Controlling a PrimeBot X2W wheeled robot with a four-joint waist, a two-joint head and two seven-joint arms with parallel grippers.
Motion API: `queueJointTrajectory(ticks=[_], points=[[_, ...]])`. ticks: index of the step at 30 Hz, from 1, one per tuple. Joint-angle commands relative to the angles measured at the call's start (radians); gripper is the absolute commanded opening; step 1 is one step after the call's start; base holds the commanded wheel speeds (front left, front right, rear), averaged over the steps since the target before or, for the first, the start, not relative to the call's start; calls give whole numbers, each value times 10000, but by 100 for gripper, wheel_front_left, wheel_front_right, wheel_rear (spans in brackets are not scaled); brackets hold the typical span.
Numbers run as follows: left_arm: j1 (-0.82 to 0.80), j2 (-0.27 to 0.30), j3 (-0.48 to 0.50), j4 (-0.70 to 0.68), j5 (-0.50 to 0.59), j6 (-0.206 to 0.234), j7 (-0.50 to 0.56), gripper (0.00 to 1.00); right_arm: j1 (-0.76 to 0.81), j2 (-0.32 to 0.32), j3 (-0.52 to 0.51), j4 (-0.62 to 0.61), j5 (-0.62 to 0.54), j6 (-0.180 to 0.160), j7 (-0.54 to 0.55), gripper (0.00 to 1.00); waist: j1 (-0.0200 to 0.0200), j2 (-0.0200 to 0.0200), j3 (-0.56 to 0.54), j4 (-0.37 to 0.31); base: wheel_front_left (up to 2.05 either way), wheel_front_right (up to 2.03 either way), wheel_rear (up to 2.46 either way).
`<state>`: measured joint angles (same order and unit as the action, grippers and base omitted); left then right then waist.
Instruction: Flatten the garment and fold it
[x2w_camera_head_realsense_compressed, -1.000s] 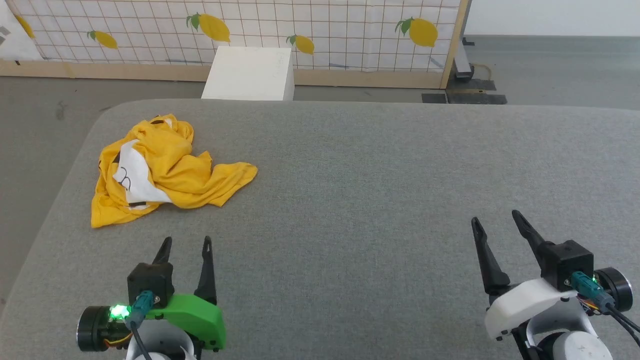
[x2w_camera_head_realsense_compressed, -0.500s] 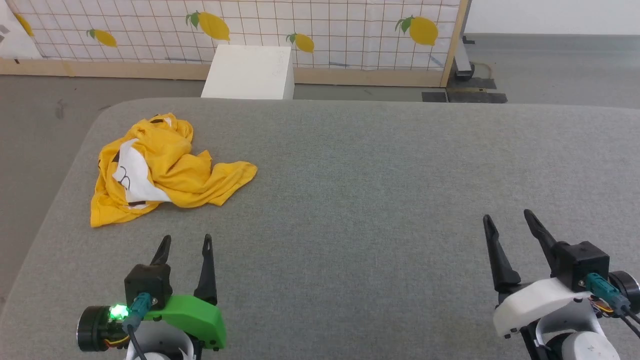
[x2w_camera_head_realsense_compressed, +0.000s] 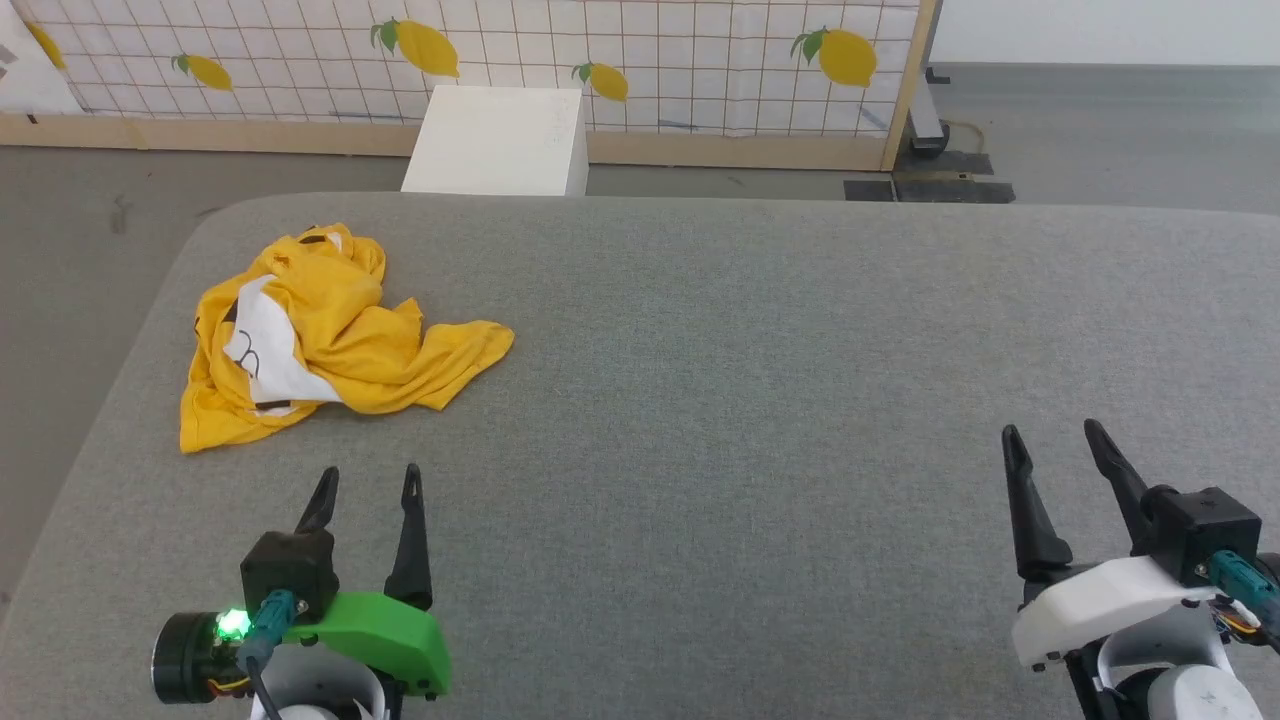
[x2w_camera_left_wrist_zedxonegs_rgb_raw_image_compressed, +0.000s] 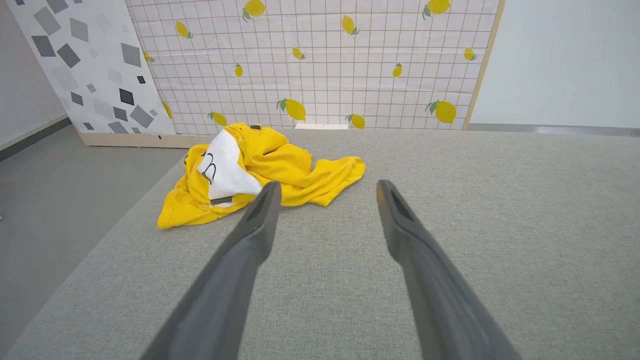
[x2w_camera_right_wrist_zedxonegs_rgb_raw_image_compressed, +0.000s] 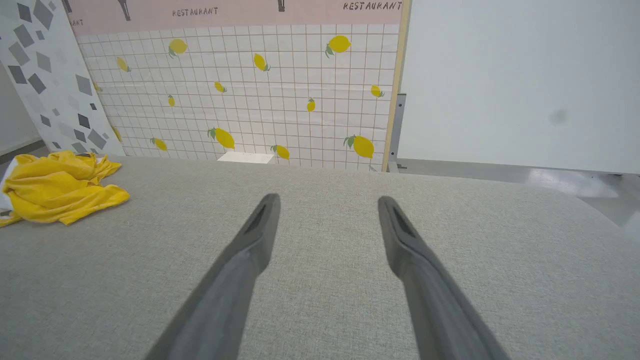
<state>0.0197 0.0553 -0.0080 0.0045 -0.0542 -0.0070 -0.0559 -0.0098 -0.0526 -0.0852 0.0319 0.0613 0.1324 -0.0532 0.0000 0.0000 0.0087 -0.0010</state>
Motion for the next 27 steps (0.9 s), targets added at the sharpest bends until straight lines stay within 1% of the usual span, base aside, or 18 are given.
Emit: queueJointTrajectory(ticks=[1,16,24,25,27], points=[[14,-13,37,19,-127,-4,-118,100,-71,8,-93,52,122,-4,-133,100,0,0,1,-4,0,0,0],[-3,-19,91,60,-380,16,-427,100,-56,10,-362,226,268,-6,-444,100,0,0,62,96,0,0,0],[35,-22,97,74,-554,65,-590,100,-60,12,-433,349,390,-7,-609,100,0,0,68,512,0,0,0],[78,-24,120,80,-617,87,-654,100,-73,12,-430,412,433,-8,-673,100,0,0,62,716,0,0,0],[107,-24,137,85,-661,99,-695,100,-79,13,-431,454,451,-8,-714,100,0,0,54,859,0,0,0]])
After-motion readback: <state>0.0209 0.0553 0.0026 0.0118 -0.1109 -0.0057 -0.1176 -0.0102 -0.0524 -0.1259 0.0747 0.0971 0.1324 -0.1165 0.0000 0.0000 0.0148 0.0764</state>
